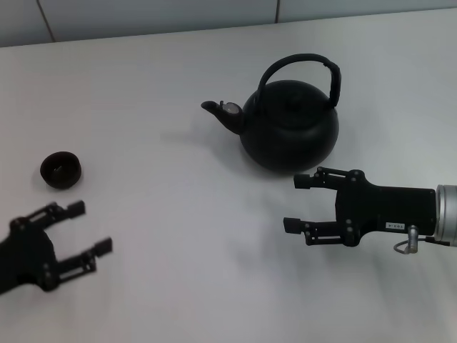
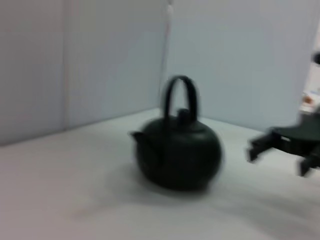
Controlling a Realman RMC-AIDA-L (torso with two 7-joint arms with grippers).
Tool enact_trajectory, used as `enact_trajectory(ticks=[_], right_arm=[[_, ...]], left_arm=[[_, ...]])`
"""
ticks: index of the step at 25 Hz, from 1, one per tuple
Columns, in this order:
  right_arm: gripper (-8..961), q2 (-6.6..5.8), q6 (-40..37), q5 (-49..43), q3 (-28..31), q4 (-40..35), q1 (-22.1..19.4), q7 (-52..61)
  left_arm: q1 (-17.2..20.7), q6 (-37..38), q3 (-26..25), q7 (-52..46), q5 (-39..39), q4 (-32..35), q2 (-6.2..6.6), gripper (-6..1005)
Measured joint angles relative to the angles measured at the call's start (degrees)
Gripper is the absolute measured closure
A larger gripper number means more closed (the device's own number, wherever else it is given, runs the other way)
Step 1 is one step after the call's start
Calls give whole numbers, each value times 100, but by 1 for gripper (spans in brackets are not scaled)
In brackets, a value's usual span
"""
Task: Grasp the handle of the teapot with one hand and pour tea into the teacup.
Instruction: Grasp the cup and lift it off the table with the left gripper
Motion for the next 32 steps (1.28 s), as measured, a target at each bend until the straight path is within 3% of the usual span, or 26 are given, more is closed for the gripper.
enact_trajectory(ticks=[4, 9, 12, 20, 32], right_arm=[[129, 0, -4, 0, 9, -1, 0, 0], [129, 0, -20, 4, 37, -2, -3, 0], [129, 0, -22, 11, 43, -1, 4, 0], [129, 0, -15, 17, 53, -2, 13, 0], [129, 0, -2, 18, 52, -1, 15, 0]], left_arm=[[55, -188, -635, 87, -6, 0, -82, 187], [129, -329, -1816, 735, -13, -49, -281, 188], [150, -428, -2054, 969, -13, -55, -364, 187], [128, -523, -2061, 1029, 19, -61, -389, 188], [104, -1505, -1666, 1161, 193, -50, -405, 196]])
